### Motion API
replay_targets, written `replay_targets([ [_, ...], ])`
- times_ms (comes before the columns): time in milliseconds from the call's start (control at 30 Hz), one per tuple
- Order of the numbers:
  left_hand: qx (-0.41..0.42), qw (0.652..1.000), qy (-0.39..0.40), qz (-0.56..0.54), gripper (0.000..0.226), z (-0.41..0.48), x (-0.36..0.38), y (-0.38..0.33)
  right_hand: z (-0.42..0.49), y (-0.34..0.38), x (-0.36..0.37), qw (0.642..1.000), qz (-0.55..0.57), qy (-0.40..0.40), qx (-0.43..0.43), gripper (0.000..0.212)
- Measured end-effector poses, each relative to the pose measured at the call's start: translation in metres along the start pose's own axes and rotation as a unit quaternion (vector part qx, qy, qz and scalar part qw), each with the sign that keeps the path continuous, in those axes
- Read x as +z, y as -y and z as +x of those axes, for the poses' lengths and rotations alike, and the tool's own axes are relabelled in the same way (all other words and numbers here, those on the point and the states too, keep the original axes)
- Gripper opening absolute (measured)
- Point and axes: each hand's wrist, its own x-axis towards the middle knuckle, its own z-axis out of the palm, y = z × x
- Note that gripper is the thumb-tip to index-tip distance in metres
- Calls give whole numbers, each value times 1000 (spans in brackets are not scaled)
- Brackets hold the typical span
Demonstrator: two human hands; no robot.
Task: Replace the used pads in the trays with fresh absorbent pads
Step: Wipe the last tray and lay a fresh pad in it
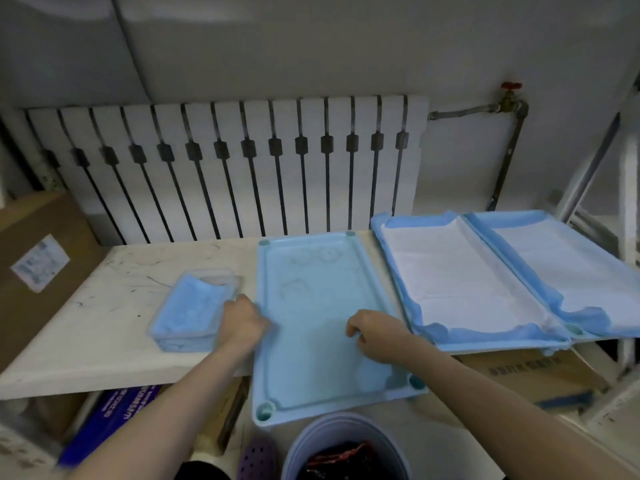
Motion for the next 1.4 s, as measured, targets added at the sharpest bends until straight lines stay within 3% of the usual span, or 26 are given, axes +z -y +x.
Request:
replay_targets([
  [100, 52, 995, -77, -36, 33, 13, -21, 12, 12, 8, 8, 999, -33, -27, 22, 33],
  [200, 28, 992, -110, 57, 28, 25, -47, 34, 23, 18, 12, 996, -63, -49, 38, 29],
  [300, -64, 977, -68, 193, 29, 32, -65, 58, 29, 23, 16, 996, -56, -65, 33, 27],
  [367, -96, 971, -34, 217, 29, 36, -67, 65, 30, 20, 19, 996, -40, -74, 25, 26],
  [633, -111, 954, 82, 266, 5, 55, -60, 51, 33, 14, 24, 996, -23, -91, -5, 22],
  [733, -106, 944, 130, 285, 11, 60, -58, 51, 35, 14, 24, 995, -13, -104, -4, 21],
  [867, -72, 954, 121, 265, 15, 63, -55, 54, 38, 16, 27, 994, -12, -110, 6, 15],
  [967, -61, 970, 90, 219, 31, 64, -52, 62, 40, 17, 26, 995, -20, -93, 19, 15],
  [1133, -71, 995, -39, 63, 15, 62, -57, 68, 41, 25, 23, 996, -44, -68, 35, 17],
  [1267, -67, 984, -147, -73, 12, 42, -84, 36, 41, 39, 14, 996, -32, -44, 73, 15],
  [1333, -65, 963, -130, -228, 5, 32, -95, 13, 45, 55, 11, 993, 51, -68, 77, 22],
  [1400, -110, 897, -16, -428, 11, 14, -103, -10, 42, 81, 1, 969, 216, -98, 63, 17],
])
